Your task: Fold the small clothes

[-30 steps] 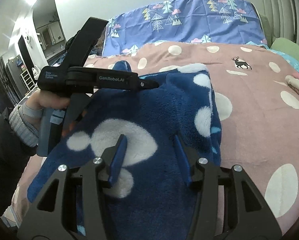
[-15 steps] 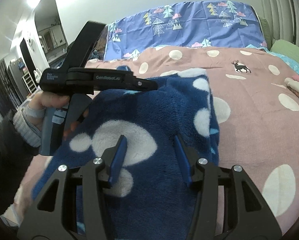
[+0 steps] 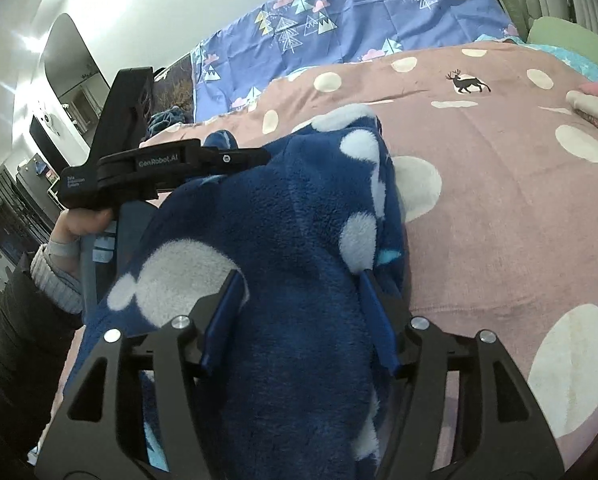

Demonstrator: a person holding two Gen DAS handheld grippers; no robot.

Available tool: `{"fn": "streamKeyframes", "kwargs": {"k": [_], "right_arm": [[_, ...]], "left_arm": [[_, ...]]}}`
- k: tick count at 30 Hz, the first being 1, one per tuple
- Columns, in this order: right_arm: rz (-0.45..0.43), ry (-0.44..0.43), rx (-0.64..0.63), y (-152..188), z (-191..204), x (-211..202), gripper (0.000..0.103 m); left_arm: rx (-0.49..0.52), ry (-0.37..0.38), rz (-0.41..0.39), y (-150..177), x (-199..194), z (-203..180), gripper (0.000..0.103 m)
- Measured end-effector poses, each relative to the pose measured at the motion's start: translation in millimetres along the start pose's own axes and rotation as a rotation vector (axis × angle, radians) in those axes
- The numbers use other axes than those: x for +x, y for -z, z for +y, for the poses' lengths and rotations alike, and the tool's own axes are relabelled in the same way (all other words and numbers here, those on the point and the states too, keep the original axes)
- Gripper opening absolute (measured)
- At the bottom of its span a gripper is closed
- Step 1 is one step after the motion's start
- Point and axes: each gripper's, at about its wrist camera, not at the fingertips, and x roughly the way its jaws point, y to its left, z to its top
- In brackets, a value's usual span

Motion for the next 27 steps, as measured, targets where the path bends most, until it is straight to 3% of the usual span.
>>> {"fn": "streamKeyframes", "kwargs": {"k": [6,10,14,17,19,23,26,27], "right_arm": [[-0.036,0.004,0.000,7,4,-22,0.062],[-0.082,0.025,0.011,21,3,-57,0.065],[-0.103,0.014,0.005,36,8,-81,0.065],[-0.111,-0.019,-0.017,44,17,-89,0.065],[-0.093,-0.076,-0.014,48,19,-88,0.065],[-0.068,-0.059,0.001,55,16,-84,0.065],[0.071,0.006,0.048,63,2,-51,0.068],[0.121,-0.010,0.097,68,-9,-34,0.074]], "left_arm": [[-0.025,0.043,-0.063,8,-30,-1,0.090],[-0.102,0.164,-0.036,14,-65,-18,0.092],[-0.096,0.316,-0.017,30,-92,-49,0.094],[-0.086,0.359,0.017,46,-99,-69,0.094],[-0.084,0.375,0.052,54,-96,-78,0.094],[-0.083,0.378,0.076,63,-88,-83,0.094],[-0.101,0.407,0.083,67,-69,-74,0.094],[-0.061,0.372,0.101,73,-55,-74,0.092]]}}
